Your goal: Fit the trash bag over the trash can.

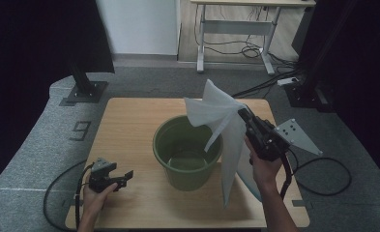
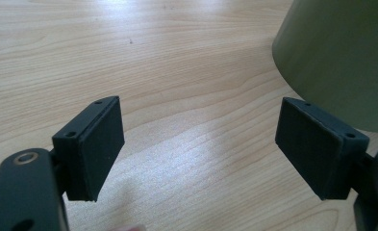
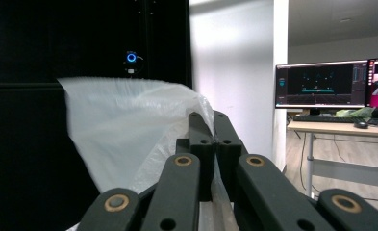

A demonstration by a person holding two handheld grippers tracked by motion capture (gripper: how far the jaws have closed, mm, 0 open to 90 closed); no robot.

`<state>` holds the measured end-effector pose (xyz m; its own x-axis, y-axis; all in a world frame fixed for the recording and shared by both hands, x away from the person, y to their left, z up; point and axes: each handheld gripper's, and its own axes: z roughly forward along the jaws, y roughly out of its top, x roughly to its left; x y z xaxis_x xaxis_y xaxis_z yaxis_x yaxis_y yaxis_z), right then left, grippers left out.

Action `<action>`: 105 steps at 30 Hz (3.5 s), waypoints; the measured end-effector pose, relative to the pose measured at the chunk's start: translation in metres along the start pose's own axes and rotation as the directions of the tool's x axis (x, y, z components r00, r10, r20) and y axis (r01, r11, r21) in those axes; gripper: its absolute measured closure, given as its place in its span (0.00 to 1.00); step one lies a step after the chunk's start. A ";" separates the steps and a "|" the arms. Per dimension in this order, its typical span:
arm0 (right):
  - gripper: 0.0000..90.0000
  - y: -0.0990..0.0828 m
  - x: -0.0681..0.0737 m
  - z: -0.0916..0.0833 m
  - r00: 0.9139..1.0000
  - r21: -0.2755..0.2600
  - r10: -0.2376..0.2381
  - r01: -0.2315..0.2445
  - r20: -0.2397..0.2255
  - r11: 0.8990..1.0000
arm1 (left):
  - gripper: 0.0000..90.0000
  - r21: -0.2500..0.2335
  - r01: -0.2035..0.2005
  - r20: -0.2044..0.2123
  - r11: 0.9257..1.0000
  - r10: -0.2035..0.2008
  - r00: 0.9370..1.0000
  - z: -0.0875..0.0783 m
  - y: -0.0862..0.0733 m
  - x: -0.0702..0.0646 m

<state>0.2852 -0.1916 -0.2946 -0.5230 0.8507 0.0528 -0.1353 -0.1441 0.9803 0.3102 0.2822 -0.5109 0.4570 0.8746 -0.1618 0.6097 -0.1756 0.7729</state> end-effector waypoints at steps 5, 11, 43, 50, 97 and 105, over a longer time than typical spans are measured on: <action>0.98 -0.011 0.006 0.001 1.000 0.031 -0.011 0.011 -0.021 0.999 | 0.19 -0.003 0.000 -0.003 1.000 0.000 1.000 -0.001 0.000 0.000; 0.98 -0.042 0.018 0.007 0.998 0.109 -0.012 0.019 -0.066 0.994 | 0.20 -0.005 0.001 -0.005 1.000 -0.001 1.000 -0.002 0.000 0.000; 0.93 -0.119 0.041 0.005 0.985 0.361 0.014 0.050 -0.174 0.931 | 0.20 -0.012 0.014 0.008 1.000 -0.014 1.000 0.001 0.001 -0.001; 0.90 -0.116 0.035 -0.003 0.987 0.359 0.005 0.053 -0.160 0.932 | 0.20 -0.008 0.011 0.011 1.000 -0.011 1.000 0.002 0.001 -0.001; 0.38 -0.173 0.022 -0.079 0.995 0.462 -0.017 -0.033 0.103 0.886 | 0.24 -0.028 -0.039 0.027 0.999 0.040 0.999 -0.007 0.011 -0.017; 0.77 -0.184 0.014 -0.074 0.992 0.444 -0.051 -0.007 0.119 0.896 | 0.32 -0.088 -0.095 0.088 0.992 0.103 0.991 -0.030 0.027 -0.034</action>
<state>0.2410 -0.1908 -0.4878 -0.4111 0.9112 0.0248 0.2565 0.0896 0.9624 0.2916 0.2616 -0.4657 0.5725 0.8088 -0.1347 0.5039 -0.2174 0.8359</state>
